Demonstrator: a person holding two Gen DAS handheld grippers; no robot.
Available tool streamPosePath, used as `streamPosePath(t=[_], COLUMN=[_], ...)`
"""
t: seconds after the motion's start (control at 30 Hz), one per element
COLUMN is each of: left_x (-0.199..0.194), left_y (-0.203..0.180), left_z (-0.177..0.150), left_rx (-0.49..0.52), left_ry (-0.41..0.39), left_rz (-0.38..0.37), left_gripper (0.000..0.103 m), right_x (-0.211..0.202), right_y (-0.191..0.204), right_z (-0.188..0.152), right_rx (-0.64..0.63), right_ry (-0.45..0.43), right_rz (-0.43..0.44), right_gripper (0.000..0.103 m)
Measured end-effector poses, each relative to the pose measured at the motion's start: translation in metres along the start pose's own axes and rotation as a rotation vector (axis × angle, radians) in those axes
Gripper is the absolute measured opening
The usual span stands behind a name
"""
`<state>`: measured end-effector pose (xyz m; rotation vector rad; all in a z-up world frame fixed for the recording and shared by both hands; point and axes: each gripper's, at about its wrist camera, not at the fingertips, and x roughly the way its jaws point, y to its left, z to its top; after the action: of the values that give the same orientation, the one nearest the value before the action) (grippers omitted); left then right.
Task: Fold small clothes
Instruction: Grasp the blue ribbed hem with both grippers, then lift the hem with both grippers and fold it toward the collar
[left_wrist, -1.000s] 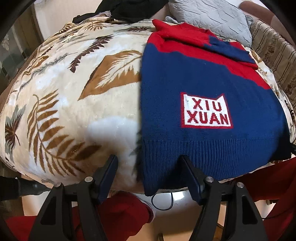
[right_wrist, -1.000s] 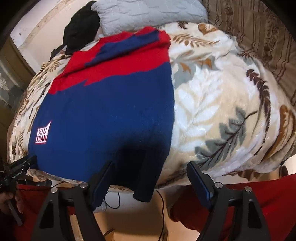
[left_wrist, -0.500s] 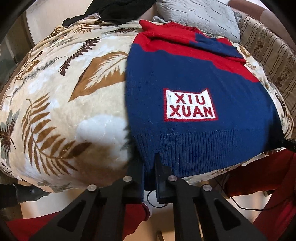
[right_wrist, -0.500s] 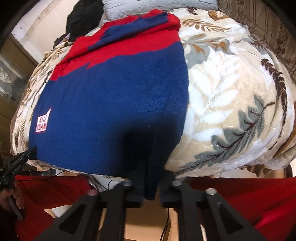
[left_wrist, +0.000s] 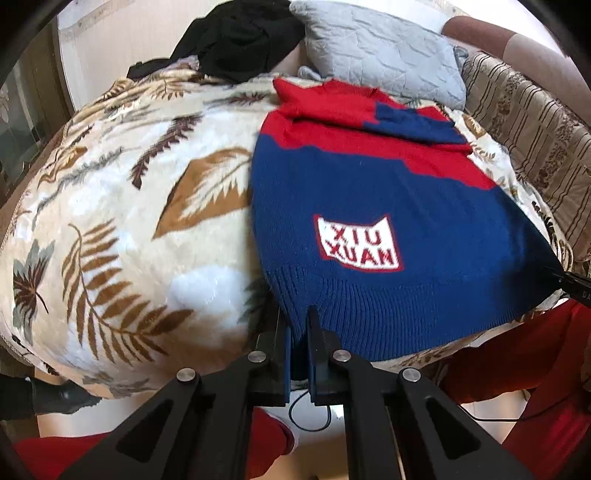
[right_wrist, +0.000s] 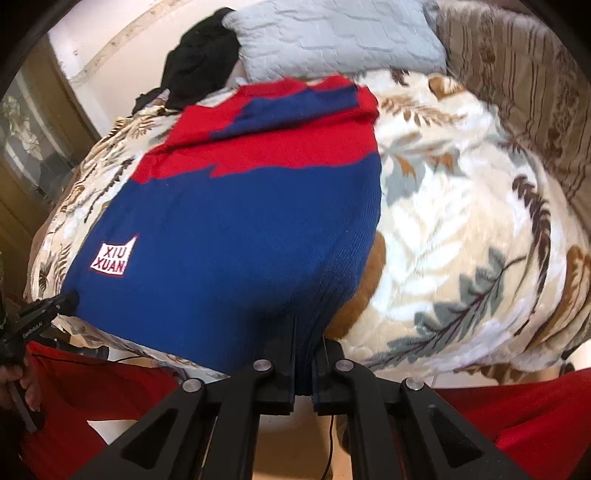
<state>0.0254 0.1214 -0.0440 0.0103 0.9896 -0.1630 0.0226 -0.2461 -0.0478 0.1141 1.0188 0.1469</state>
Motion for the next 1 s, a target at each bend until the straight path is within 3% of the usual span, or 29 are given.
streamPosePath(t=[0.47, 0.73, 1.0], left_x=[-0.014, -0.012, 0.014], left_y=[-0.01, -0.007, 0.002], left_z=[0.05, 0.108, 0.166], left_rx=[0.032, 0.021, -0.002], left_ry=[-0.13, -0.198, -0.214], left_rz=[0.013, 0.014, 0.032], left_gripper=[0.006, 0.006, 0.007], right_x=[-0.035, -0.044, -0.031], right_y=[0.002, -0.003, -0.022], right_z=[0.04, 0.089, 0.146], right_rx=[-0.035, -0.003, 0.03], right_ry=[-0.167, -0.245, -0.281], right_rz=[0.012, 0.051, 0.04], right_gripper=[0.005, 0.005, 0.005])
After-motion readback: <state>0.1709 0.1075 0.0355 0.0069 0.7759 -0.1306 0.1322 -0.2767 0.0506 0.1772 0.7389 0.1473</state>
